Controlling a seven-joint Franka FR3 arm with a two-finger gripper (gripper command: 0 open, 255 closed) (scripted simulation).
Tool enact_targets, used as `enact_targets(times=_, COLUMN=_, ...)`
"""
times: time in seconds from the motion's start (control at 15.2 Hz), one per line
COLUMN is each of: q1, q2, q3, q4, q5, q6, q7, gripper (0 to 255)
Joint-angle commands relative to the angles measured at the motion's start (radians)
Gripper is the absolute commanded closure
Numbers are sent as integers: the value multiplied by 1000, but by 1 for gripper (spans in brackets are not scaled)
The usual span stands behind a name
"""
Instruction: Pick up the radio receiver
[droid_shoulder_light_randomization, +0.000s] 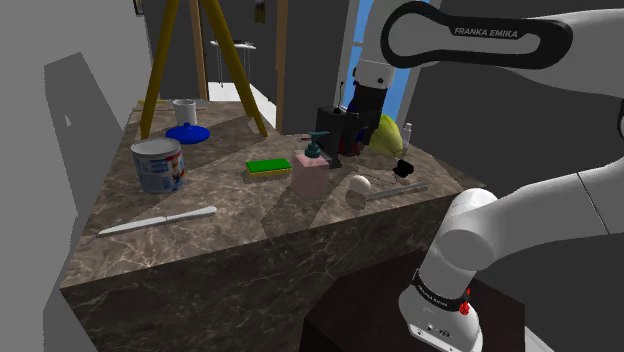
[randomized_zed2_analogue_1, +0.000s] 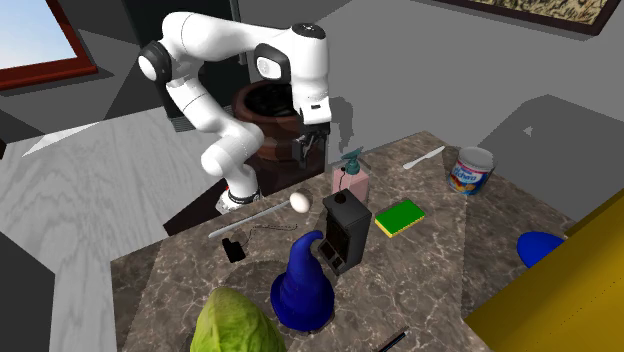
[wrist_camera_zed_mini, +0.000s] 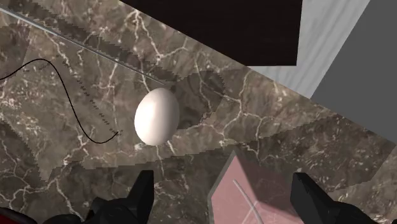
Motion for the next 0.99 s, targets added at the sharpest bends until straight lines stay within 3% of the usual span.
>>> enact_targets(times=0.0, q1=0, q2=0, q3=0, q4=0, q5=0, q6=0, q7=0, gripper=0)
enact_targets(times=0.92, q1=-33, q2=409, q3=-120, q4=588, q5=-107, q6=-143, q7=-205, gripper=0)
